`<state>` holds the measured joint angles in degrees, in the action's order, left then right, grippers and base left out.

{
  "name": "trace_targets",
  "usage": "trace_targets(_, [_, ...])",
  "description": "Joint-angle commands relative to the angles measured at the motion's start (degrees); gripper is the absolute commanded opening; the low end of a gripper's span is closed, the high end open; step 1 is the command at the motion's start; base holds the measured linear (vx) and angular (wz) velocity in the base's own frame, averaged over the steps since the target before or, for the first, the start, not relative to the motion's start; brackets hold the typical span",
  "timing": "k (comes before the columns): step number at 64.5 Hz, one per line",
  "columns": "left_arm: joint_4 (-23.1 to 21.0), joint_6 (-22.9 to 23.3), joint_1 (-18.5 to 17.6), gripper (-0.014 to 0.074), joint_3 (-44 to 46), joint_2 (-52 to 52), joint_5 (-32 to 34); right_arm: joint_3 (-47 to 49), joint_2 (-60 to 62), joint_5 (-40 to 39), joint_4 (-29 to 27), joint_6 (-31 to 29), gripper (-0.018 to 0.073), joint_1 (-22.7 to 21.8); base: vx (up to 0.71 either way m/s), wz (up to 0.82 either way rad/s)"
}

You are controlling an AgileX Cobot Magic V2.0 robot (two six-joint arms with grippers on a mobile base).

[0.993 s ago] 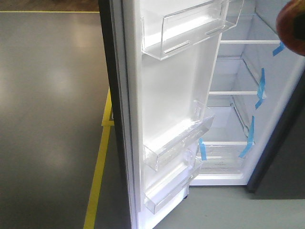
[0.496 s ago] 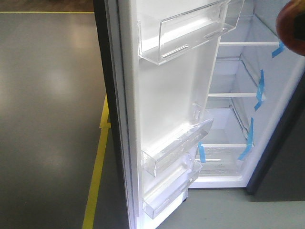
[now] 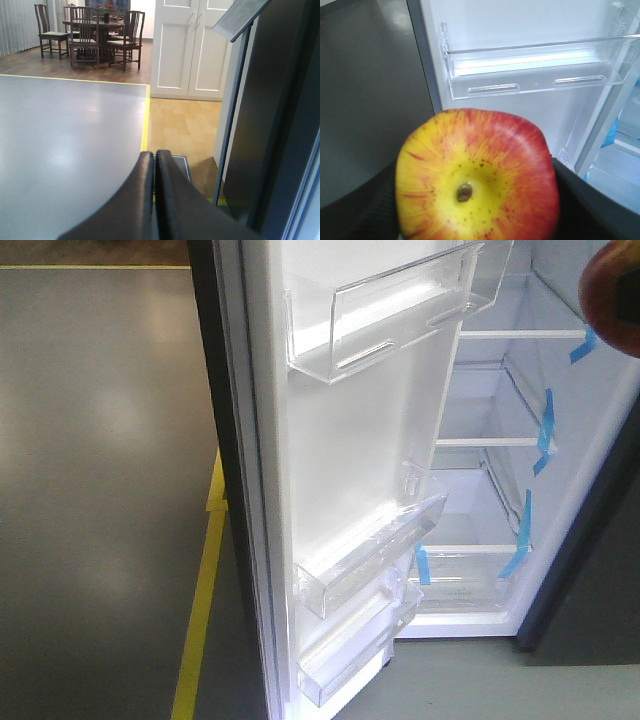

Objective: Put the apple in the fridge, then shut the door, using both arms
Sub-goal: 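Bring the right gripper with the apple closer to the upper door shelf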

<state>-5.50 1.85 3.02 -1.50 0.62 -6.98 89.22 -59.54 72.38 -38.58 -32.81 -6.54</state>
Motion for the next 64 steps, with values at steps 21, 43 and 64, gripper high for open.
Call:
trace_targets(21, [-0.19, 0.5, -0.38, -0.0006, -1.59, 0.8, 3.88, 1.75, 0.48, -3.62, -2.69, -0.12, -0.0006, -0.09, 0.02, -0.01])
trace_targets(43, [-0.19, 0.5, -0.38, -0.0006, -1.59, 0.8, 3.88, 1.75, 0.48, -3.62, -2.69, -0.12, -0.0006, -0.09, 0.02, -0.01])
trace_targets(64, [-0.19, 0.5, -0.38, -0.0006, -1.59, 0.8, 3.88, 1.75, 0.48, -3.62, -2.69, -0.12, -0.0006, -0.09, 0.02, -0.01])
